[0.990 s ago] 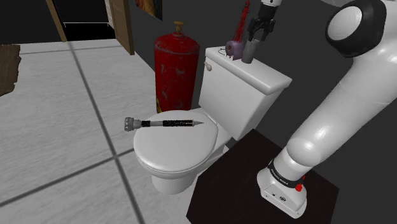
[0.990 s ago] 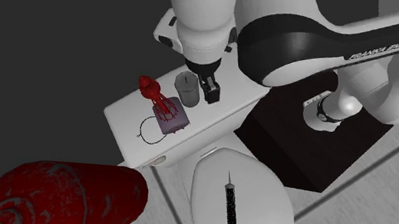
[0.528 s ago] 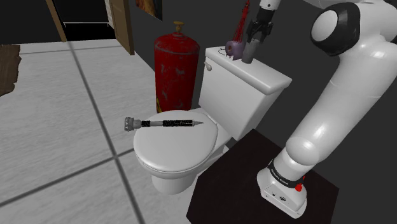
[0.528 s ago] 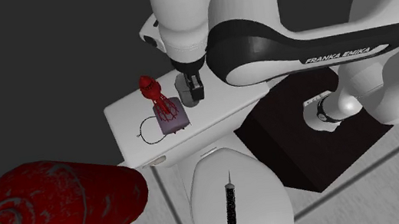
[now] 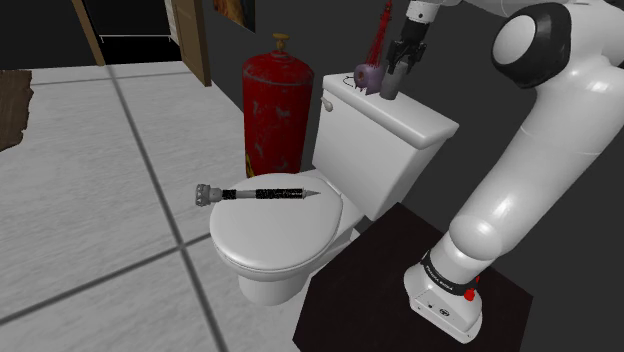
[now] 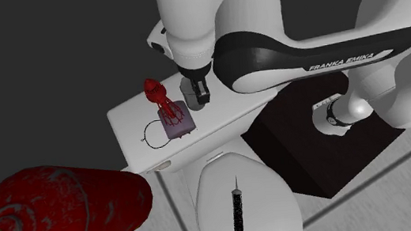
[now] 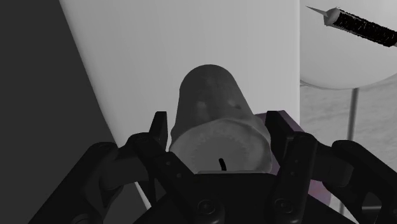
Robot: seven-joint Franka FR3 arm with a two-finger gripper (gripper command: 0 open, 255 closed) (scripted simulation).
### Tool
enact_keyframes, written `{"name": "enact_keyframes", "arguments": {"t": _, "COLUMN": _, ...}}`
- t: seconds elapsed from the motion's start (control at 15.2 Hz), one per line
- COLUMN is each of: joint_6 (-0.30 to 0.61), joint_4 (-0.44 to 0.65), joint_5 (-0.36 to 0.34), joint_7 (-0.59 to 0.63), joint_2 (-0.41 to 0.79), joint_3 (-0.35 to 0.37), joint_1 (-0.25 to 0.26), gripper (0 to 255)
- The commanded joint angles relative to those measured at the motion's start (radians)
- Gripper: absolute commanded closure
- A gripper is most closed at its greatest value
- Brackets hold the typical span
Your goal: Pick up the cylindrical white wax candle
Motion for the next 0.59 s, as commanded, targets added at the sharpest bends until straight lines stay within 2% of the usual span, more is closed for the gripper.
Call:
{"name": "enact_keyframes", "arguments": {"t": 0.0, "joint_6": 0.001, "joint_4": -0.003, "joint_5": 0.000, "joint_7": 0.000, "joint_2": 0.001, "joint_3": 0.000, "joint_1": 0.000, "gripper": 255}}
{"name": "enact_keyframes", "arguments": {"t": 0.33, "joint_6": -0.002, "joint_4": 0.003, "joint_5": 0.002, "joint_7": 0.000, "joint_2": 0.005, "joint_3": 0.000, "joint_1": 0.000, "gripper": 255}}
{"name": "enact_keyframes", "arguments": {"t": 0.53, "joint_6": -0.046, "joint_4": 0.055, "joint_5": 0.006, "joint_7": -0.003, "joint_2": 0.015, "joint_3": -0.001, "joint_1": -0.004, "gripper": 255}}
